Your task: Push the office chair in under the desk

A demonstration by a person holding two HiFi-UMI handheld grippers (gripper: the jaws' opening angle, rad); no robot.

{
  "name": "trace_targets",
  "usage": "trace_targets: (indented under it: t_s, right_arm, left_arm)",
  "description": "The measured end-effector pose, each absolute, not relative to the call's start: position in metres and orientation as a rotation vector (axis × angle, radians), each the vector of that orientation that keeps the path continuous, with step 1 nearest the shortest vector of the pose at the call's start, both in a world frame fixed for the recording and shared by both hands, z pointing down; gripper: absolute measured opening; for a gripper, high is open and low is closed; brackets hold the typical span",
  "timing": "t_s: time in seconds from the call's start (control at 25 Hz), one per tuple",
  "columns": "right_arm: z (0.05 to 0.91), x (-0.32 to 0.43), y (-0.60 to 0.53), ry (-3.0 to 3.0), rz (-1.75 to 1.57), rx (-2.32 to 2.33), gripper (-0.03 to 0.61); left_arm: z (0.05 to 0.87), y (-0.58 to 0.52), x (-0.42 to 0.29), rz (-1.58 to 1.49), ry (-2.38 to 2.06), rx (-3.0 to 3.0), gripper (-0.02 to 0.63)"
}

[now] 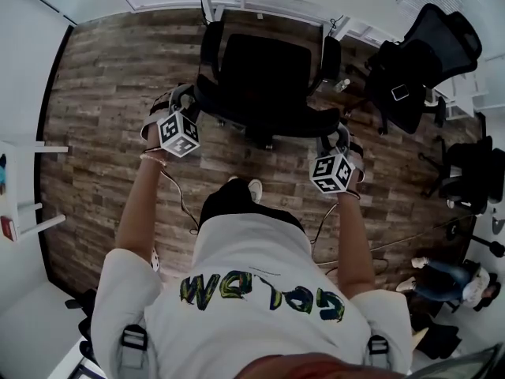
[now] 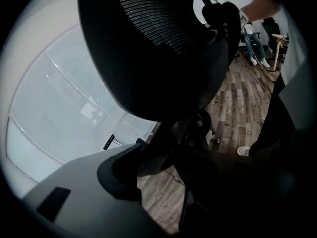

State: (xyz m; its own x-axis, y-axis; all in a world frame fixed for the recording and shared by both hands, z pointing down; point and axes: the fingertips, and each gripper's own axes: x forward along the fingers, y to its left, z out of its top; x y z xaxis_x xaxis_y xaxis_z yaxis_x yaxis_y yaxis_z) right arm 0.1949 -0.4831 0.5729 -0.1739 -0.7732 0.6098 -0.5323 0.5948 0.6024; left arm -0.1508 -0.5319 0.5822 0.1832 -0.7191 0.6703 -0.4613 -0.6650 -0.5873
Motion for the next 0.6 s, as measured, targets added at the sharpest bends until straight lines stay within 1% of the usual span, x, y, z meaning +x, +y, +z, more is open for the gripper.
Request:
trace_targets:
  t_s: [0.6]
  right_arm:
    - [0.571,0.199,-0.582,-1.871,-0.316,1.058,0.153]
  left_arm:
    - [0.581,-0.640,-0.145,-1.448,1.133,-2.201,0.206]
